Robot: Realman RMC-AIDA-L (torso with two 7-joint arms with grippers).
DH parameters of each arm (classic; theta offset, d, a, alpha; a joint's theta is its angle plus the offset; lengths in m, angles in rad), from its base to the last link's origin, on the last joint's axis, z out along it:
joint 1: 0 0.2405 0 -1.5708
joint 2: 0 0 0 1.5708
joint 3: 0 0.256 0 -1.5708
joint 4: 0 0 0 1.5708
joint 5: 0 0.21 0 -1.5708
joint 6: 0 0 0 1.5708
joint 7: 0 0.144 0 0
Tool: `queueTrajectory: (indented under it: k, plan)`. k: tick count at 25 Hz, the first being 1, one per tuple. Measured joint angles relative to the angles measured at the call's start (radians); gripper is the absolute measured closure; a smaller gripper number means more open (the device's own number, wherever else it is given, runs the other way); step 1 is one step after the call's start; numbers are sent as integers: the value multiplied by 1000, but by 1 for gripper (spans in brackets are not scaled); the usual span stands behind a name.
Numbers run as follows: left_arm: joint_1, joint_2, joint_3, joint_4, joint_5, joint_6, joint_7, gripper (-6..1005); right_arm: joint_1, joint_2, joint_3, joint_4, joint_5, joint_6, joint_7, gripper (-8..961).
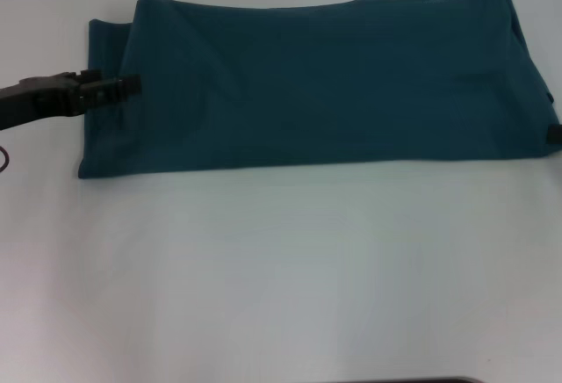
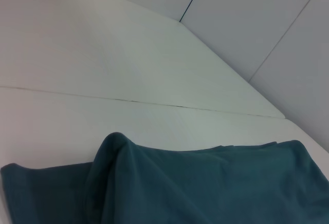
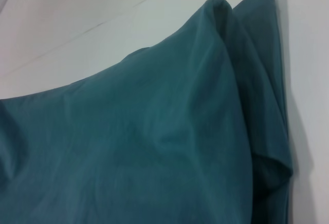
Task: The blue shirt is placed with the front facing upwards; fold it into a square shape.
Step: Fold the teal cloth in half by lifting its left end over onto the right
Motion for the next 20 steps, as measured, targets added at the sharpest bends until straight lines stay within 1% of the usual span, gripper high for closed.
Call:
queueTrajectory:
  k: [5,7,11,20]
  plan:
    - [3,4,0,2,1,0,0,138,3,0,1,3,0,3,0,816]
    - [6,5,0,2,2,-1,0,138,4,0,1,3,0,4,-2,950]
    - [15,6,-6,-1,26,-8,-8,139,5,0,2,4,1,4,-5,949]
    - [23,28,-8,0,111,26,-50,139,4,-2,4,-2,1,3,1,949]
